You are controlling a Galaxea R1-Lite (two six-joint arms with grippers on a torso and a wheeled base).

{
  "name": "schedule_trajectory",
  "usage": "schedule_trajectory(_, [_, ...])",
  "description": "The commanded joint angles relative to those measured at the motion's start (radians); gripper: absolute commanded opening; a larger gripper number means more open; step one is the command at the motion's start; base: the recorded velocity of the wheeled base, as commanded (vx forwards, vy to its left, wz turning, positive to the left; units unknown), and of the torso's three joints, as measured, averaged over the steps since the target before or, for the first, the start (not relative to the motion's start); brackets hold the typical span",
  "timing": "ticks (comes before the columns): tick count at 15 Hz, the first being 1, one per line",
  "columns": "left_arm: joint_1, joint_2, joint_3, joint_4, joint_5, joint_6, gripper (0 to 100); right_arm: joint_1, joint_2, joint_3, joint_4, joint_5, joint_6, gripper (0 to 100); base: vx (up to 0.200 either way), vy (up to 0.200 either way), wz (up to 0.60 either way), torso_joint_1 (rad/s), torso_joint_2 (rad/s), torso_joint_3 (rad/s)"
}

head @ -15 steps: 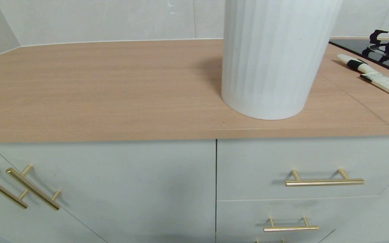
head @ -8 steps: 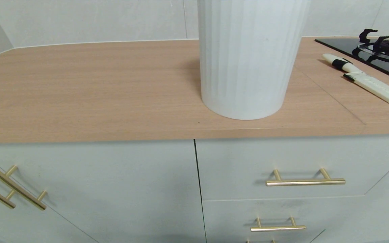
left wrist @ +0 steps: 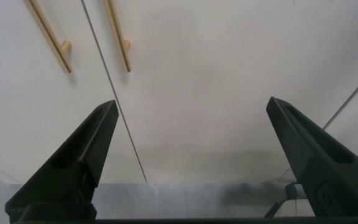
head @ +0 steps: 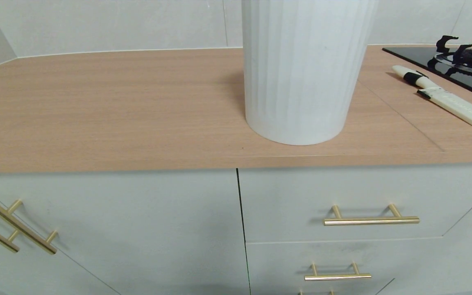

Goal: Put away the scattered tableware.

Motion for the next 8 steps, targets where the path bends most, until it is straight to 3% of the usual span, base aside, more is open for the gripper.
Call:
schedule_trajectory(1, [0.000, 0.000, 0.000, -0.001, 0.000, 0.000, 100, -0.001, 0.001, 0.000, 0.000, 0.000, -0.001, 100, 0.000, 0.000, 0.00, 0.000, 0.00, 0.000])
schedule_trajectory(3, [0.000, 0.000, 0.000, -0.001, 0.000, 0.000, 100, -0.001, 0.001, 0.000, 0.000, 0.000, -0.001, 100, 0.000, 0.000, 0.00, 0.035, -0.09, -0.040])
schedule_trajectory(6, [0.000, 0.000, 0.000, -0.001, 0.000, 0.000, 100, -0.001, 0.001, 0.000, 0.000, 0.000, -0.001, 100, 0.000, 0.000, 0.00, 0.137, -0.17, -0.227])
schedule_trajectory(8, [0.000, 0.000, 0.002, -0.001, 0.000, 0.000, 100, -0.001, 0.001, 0.000, 0.000, 0.000, -0.001, 100, 0.000, 0.000, 0.00, 0.190, -0.44, -0.264])
